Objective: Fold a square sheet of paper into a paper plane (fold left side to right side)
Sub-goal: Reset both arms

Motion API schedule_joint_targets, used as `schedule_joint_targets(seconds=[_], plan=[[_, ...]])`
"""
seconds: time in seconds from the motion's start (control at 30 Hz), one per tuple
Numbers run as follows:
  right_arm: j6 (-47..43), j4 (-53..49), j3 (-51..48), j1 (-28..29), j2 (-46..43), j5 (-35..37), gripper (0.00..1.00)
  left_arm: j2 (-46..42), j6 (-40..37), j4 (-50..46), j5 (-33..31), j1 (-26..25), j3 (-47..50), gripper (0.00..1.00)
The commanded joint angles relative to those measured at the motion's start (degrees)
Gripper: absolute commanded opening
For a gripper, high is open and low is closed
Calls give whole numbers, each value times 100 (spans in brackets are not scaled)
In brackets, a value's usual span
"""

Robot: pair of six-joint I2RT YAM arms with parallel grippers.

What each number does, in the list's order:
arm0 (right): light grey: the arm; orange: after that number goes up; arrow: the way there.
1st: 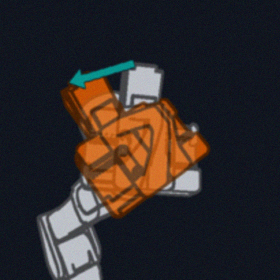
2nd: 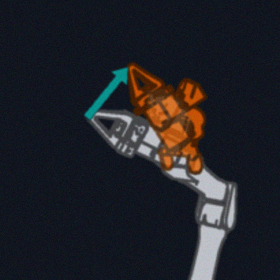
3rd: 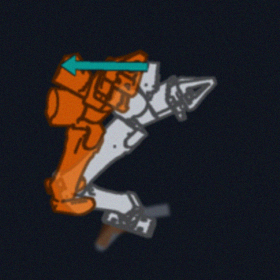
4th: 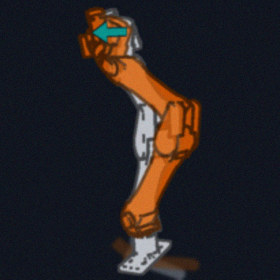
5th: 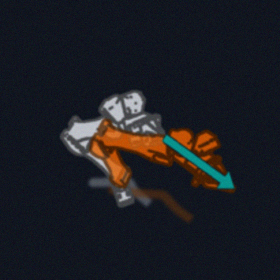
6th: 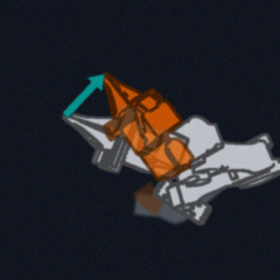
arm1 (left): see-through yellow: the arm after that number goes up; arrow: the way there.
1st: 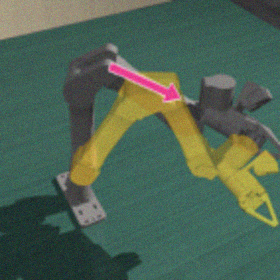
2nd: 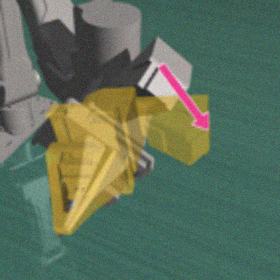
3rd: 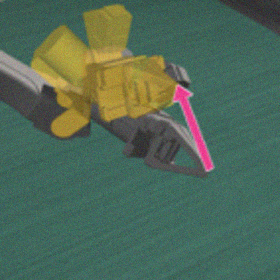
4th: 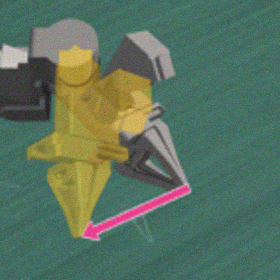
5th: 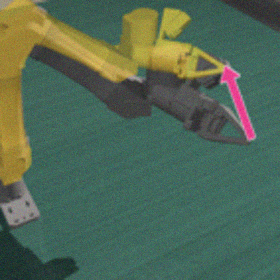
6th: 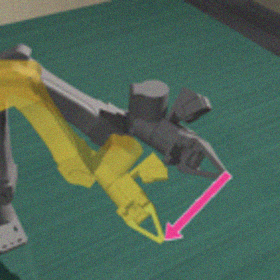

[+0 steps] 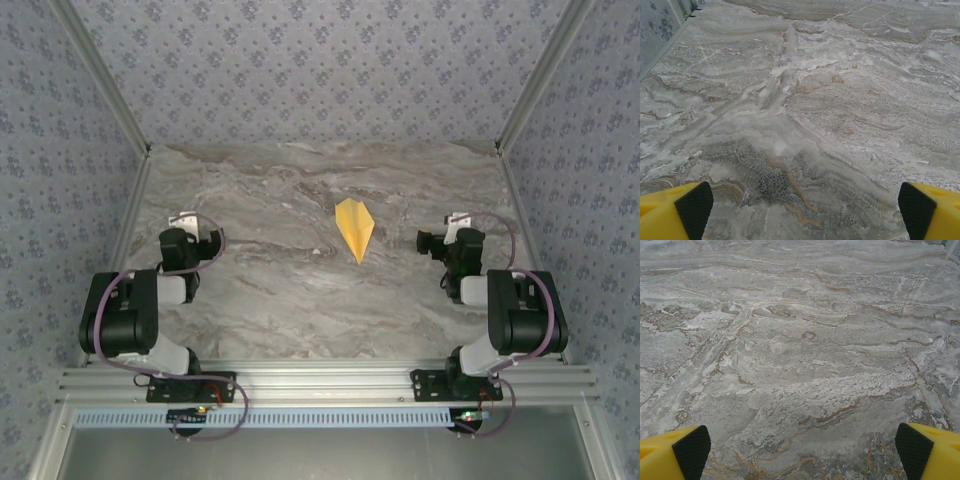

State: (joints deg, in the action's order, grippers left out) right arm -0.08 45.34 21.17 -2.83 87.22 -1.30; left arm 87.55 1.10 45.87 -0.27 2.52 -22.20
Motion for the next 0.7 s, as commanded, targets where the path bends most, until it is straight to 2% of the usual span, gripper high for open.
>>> schedule_joint_targets(seconds=[0.0, 0.67], plan=[[-135, 108, 108, 80, 3, 153, 100, 26, 78, 80, 142, 7, -132, 98], [-133, 97, 114, 86, -3, 140, 100, 28, 57, 63, 89, -33, -145, 98]])
